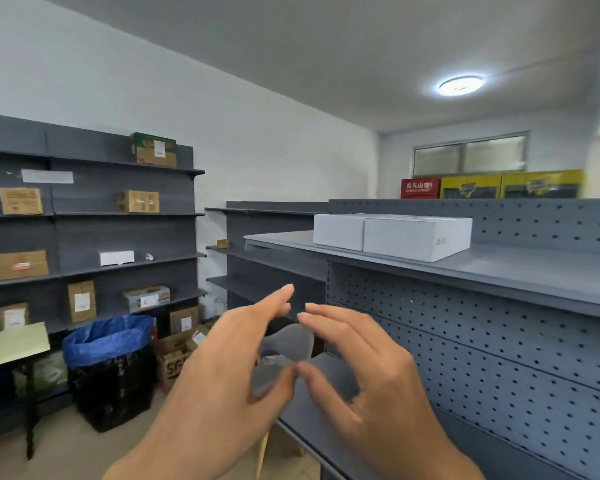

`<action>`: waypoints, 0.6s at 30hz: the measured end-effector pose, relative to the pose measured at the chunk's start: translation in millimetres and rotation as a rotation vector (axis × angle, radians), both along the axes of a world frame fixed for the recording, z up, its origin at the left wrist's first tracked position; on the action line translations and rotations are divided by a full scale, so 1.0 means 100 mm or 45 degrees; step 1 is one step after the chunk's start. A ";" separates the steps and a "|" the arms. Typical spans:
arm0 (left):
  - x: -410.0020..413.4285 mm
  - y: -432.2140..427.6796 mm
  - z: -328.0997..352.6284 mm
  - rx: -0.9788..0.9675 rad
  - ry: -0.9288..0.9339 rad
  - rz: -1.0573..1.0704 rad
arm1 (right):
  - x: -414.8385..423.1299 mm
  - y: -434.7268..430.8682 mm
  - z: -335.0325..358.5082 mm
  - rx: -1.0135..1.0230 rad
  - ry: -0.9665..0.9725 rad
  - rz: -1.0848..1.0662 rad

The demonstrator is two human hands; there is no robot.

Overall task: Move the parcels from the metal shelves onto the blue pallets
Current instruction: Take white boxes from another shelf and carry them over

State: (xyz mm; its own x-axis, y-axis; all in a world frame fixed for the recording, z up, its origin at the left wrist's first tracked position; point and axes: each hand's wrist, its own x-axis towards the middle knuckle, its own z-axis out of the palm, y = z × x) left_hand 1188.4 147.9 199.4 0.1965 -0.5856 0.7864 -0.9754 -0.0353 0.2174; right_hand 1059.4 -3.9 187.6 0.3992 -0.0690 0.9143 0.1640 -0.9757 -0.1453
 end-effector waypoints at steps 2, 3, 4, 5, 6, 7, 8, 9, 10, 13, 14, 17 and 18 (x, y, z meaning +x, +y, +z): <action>0.01 -0.19 0.07 -0.053 -0.001 -0.127 | -0.09 -0.06 0.11 -0.046 -0.066 -0.080; 0.01 -0.27 0.11 -0.077 -0.004 -0.186 | -0.15 -0.06 0.17 -0.076 -0.108 -0.122; 0.02 -0.36 0.16 -0.104 -0.021 -0.248 | -0.21 -0.06 0.23 -0.107 -0.146 -0.169; 0.03 -0.44 0.20 -0.130 -0.053 -0.303 | -0.26 -0.05 0.29 -0.128 -0.172 -0.213; 0.05 -0.53 0.24 -0.159 -0.088 -0.356 | -0.31 -0.04 0.35 -0.149 -0.185 -0.262; 0.07 -0.62 0.29 -0.187 -0.108 -0.423 | -0.35 -0.03 0.42 -0.175 -0.190 -0.321; 0.10 -0.71 0.33 -0.218 -0.122 -0.500 | -0.38 -0.04 0.48 -0.198 -0.196 -0.387; 0.14 -0.79 0.38 -0.247 -0.130 -0.569 | -0.41 -0.05 0.53 -0.211 -0.202 -0.453; 0.18 -0.86 0.41 -0.268 -0.140 -0.632 | -0.42 -0.06 0.58 -0.218 -0.212 -0.515; 0.35 -1.06 0.58 -0.341 -0.174 -0.755 | -0.41 -0.11 0.75 -0.236 -0.298 -0.698; 0.42 -1.13 0.67 -0.378 -0.184 -0.773 | -0.39 -0.14 0.82 -0.245 -0.320 -0.763; 0.65 -1.34 0.91 -0.393 -0.203 -0.749 | -0.28 -0.22 1.01 -0.205 -0.262 -0.945; 0.72 -1.40 0.97 -0.352 -0.208 -0.734 | -0.23 -0.25 1.06 -0.188 -0.225 -1.009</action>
